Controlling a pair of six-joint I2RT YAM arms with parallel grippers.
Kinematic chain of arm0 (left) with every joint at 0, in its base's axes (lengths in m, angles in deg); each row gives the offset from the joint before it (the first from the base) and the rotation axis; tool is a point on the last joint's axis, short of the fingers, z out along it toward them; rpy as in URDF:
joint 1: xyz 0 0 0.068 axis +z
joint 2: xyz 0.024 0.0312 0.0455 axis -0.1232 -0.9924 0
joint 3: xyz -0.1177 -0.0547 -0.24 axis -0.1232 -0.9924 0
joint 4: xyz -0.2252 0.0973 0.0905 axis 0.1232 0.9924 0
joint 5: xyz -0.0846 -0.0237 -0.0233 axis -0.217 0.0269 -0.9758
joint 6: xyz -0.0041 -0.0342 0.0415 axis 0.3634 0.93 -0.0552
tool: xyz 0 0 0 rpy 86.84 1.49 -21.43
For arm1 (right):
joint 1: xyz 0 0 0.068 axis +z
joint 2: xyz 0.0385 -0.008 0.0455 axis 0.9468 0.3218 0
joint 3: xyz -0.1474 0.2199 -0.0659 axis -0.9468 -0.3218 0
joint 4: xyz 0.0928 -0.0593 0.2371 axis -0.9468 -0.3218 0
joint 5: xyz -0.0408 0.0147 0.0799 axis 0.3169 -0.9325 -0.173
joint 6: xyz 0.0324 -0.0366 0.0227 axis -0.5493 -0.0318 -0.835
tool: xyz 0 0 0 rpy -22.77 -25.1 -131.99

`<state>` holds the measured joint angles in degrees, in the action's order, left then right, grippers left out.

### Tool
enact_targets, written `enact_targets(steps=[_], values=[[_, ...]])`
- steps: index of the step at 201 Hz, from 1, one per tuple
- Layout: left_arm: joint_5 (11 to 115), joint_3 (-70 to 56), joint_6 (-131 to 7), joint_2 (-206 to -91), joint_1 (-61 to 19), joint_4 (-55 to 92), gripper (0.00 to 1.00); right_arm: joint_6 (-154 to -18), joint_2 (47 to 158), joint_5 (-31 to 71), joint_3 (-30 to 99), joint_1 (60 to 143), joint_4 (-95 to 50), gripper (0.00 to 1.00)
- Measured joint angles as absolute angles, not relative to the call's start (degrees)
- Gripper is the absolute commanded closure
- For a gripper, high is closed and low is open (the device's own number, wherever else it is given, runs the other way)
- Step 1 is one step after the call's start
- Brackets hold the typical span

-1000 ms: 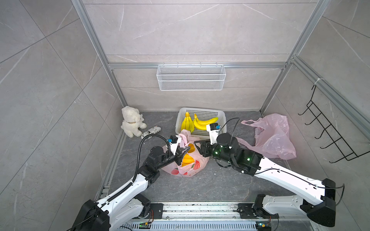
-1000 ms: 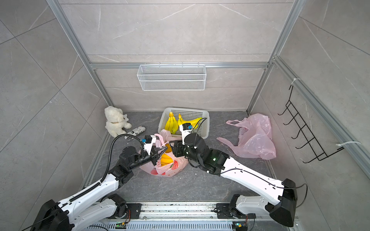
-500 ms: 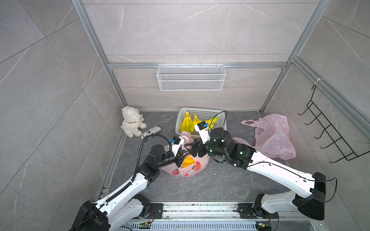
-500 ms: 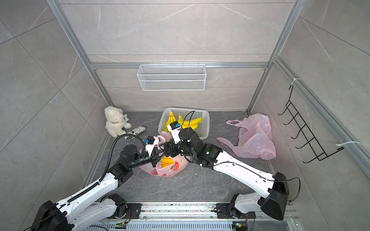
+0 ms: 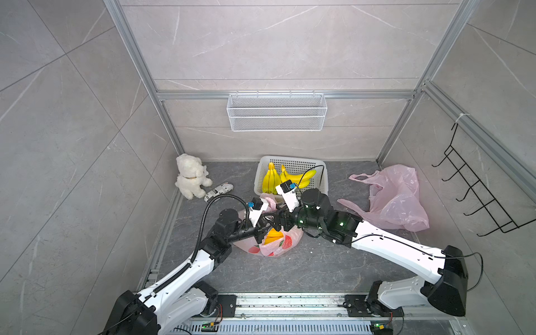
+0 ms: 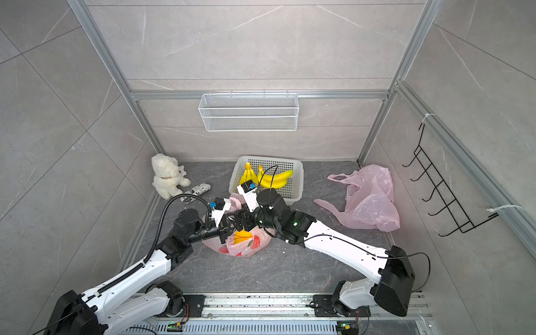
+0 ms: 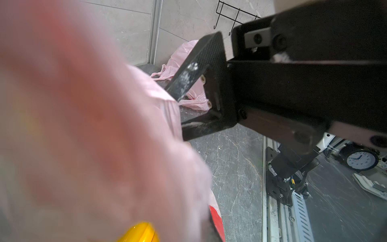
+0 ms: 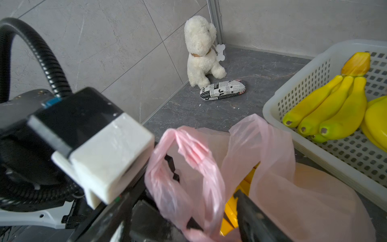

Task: Place the banana into a plastic bag & tie a knot
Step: Cross the plastic bag at the center of the board.

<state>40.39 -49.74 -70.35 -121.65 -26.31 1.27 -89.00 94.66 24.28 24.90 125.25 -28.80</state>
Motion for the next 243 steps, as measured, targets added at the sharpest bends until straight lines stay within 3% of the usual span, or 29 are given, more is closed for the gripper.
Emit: enact_targets(steps=[75,107,157,243], values=[[40.8,-49.7,-70.3,-121.7,-26.3,2.9,1.0,-90.2,92.9,29.5,21.9,125.3,-26.0,0.88],[41.0,-49.7,-70.3,-121.7,-26.3,3.0,1.0,-91.0,89.8,30.8,18.6,125.6,-25.1,0.89],[40.8,-49.2,-70.2,-122.1,-25.7,4.0,0.99,-90.3,85.4,30.7,12.1,125.9,-22.3,1.0],[38.7,-48.8,-70.2,-122.1,-24.9,5.5,0.88,-90.1,84.8,38.7,10.7,126.1,-23.1,1.0]])
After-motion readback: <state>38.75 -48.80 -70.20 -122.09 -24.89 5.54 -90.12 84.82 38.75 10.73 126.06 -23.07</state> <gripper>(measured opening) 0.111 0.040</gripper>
